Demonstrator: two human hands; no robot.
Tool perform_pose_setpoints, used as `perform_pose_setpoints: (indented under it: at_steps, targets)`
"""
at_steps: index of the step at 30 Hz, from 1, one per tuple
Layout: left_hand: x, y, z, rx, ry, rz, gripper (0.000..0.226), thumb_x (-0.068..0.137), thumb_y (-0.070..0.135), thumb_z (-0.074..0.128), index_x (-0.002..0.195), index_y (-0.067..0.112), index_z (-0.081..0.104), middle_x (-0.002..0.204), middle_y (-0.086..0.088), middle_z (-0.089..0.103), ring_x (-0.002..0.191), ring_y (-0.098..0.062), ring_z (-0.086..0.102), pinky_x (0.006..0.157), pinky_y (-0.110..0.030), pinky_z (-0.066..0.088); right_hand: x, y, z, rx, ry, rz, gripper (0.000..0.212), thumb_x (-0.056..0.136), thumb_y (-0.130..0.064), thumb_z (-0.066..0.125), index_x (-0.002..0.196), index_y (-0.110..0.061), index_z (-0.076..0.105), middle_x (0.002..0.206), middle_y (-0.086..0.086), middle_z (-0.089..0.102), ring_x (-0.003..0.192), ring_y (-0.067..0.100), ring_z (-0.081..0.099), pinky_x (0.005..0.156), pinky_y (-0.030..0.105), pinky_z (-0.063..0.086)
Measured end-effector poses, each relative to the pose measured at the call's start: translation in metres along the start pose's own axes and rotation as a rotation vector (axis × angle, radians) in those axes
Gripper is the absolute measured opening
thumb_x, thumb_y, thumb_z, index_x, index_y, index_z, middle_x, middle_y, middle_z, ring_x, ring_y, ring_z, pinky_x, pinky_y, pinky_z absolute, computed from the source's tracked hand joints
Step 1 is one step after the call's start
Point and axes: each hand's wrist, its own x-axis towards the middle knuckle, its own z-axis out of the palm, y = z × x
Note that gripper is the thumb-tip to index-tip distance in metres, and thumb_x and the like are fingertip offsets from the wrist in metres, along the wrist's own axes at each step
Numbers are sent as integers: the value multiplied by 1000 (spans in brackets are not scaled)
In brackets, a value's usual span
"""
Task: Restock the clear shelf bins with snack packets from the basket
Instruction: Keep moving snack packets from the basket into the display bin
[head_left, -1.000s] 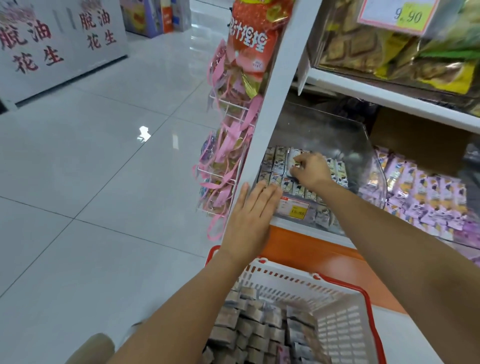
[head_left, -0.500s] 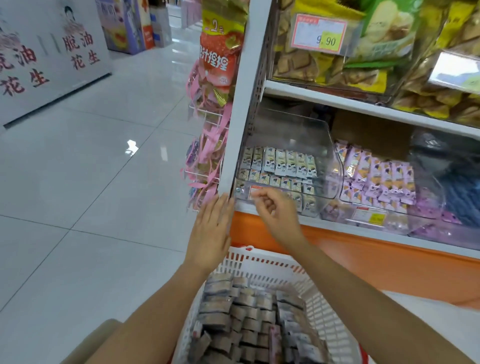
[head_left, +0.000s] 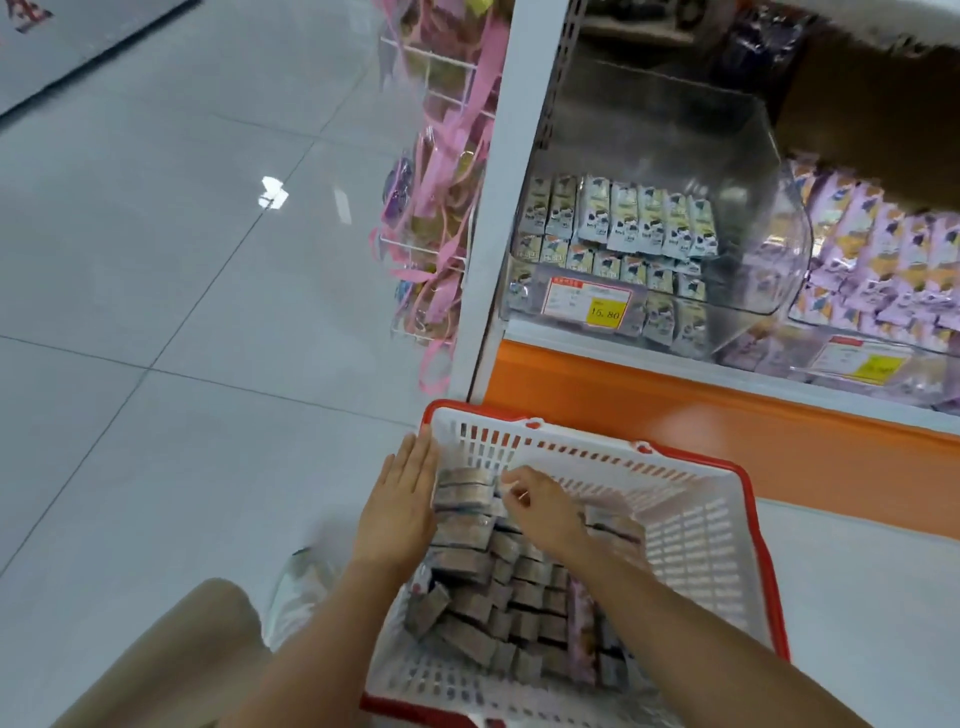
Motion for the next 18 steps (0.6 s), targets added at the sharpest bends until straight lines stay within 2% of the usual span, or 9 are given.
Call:
perform_pose_setpoints:
  at_steps: [2, 4, 7, 10, 12, 14, 18]
  targets:
    - [1, -4, 5, -11, 13, 16, 92, 68, 3, 75, 147, -3, 29, 156, -17, 29, 141, -34, 34, 113, -44, 25, 11, 7, 9, 17, -39, 47, 21, 99, -19, 50, 118, -14, 58, 118, 2, 61, 102, 16, 58, 81, 22, 41]
    - [1, -6, 6, -25, 16, 25, 91, 66, 5, 77, 146, -4, 34, 154, -18, 34, 139, -35, 37, 111, -46, 27, 23, 13, 20, 41, -85, 98, 23, 99, -19, 50, 121, -14, 58, 121, 3, 60, 110, 21, 57, 90, 28, 43]
    - [1, -5, 7, -38, 39, 33, 88, 73, 5, 72, 149, -2, 27, 156, -17, 28, 142, -35, 33, 113, -47, 28, 37, 13, 37, 58, -172, 133, 28, 101, -18, 49, 124, -6, 59, 127, 10, 57, 117, 26, 54, 94, 30, 42]
    - [0, -6, 10, -48, 31, 23, 83, 81, 7, 62, 150, 0, 16, 159, -14, 18, 146, -34, 25, 117, -48, 26, 43, 10, 52, 56, -164, 184, 28, 101, -18, 50, 118, -3, 65, 121, 11, 62, 111, 27, 58, 91, 29, 43]
    - [-1, -6, 10, -41, 25, 21, 80, 85, 9, 56, 152, 3, 13, 161, -13, 12, 148, -32, 18, 119, -46, 21, 44, 12, 58, 40, -98, 212, 25, 99, -19, 54, 115, -8, 69, 118, 6, 67, 107, 21, 61, 87, 24, 43]
    - [-1, -7, 12, -28, 37, 9, 78, 90, 11, 51, 153, 6, 7, 162, -11, 6, 150, -29, 11, 120, -41, 9, 43, 13, 59, 66, -5, 235, 23, 94, -20, 62, 113, -12, 72, 116, 2, 70, 105, 16, 63, 88, 19, 43]
    - [-1, -4, 12, 2, 71, -4, 78, 93, 13, 48, 152, 9, -2, 163, -9, 0, 151, -26, 3, 119, -37, -1, 36, 10, 47, 139, 145, 255, 18, 88, -15, 70, 105, -13, 77, 110, -1, 73, 101, 11, 66, 84, 10, 40]
